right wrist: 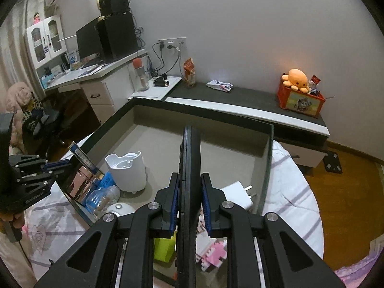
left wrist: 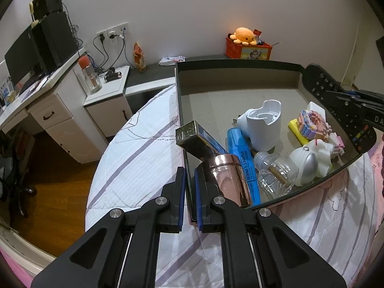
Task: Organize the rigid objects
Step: 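Lower the remote into the box and open the right gripper while the left gripper holds the box rim, then pull the right gripper back while the left gripper moves to the black hair clip, then grasp the black hair clip with the left gripper, then carry the hair clip with the left gripper over the pink box, then open the left gripper to drop the hair clip into the box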
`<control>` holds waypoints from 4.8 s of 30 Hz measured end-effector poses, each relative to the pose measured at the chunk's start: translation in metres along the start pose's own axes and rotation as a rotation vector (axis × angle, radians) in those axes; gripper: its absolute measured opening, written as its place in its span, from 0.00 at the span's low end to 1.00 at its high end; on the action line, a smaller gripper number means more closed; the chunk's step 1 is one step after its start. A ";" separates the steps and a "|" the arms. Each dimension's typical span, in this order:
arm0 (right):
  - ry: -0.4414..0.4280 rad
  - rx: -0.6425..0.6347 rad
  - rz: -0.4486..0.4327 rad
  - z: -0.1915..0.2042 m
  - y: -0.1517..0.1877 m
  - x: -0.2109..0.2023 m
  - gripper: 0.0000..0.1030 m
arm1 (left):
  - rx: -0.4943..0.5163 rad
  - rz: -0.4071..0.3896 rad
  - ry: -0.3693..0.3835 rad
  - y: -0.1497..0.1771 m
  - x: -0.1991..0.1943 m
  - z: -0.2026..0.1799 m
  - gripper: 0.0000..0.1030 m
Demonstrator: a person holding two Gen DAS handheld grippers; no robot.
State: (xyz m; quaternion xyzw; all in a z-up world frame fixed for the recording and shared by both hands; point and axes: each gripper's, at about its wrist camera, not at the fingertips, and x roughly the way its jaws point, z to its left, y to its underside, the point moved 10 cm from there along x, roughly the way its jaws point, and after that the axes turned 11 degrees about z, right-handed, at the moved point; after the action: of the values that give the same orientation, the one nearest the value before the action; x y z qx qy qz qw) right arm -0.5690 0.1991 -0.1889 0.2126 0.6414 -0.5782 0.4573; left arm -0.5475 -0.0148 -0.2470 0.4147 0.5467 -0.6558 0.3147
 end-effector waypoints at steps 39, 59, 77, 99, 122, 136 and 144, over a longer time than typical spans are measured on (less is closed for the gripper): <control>0.085 0.126 0.037 -0.051 0.078 -0.046 0.56 | 0.011 0.040 -0.029 0.003 -0.002 -0.003 0.10; 0.036 0.214 0.027 -0.053 0.095 -0.044 0.56 | 0.077 -0.111 -0.065 0.035 -0.075 -0.028 0.80; -0.012 0.228 0.014 -0.021 0.144 -0.064 0.56 | 0.214 0.074 0.017 0.136 -0.025 -0.100 0.64; 0.018 0.274 -0.040 -0.038 0.109 -0.061 0.56 | 0.051 -0.029 0.030 0.072 -0.059 -0.067 0.17; 0.115 0.210 0.093 -0.078 0.024 0.018 0.13 | 0.129 -0.021 0.041 -0.047 -0.025 -0.070 0.18; 0.134 0.192 0.114 -0.076 0.023 0.017 0.13 | 0.118 0.066 0.055 -0.086 0.021 -0.066 0.18; 0.136 0.195 0.113 -0.077 0.023 0.017 0.13 | 0.124 0.073 0.033 -0.088 0.026 -0.069 0.41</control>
State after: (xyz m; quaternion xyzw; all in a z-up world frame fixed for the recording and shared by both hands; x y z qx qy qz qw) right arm -0.5850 0.2727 -0.2222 0.3306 0.5986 -0.5954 0.4216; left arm -0.6218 0.0715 -0.2337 0.4639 0.4949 -0.6694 0.3030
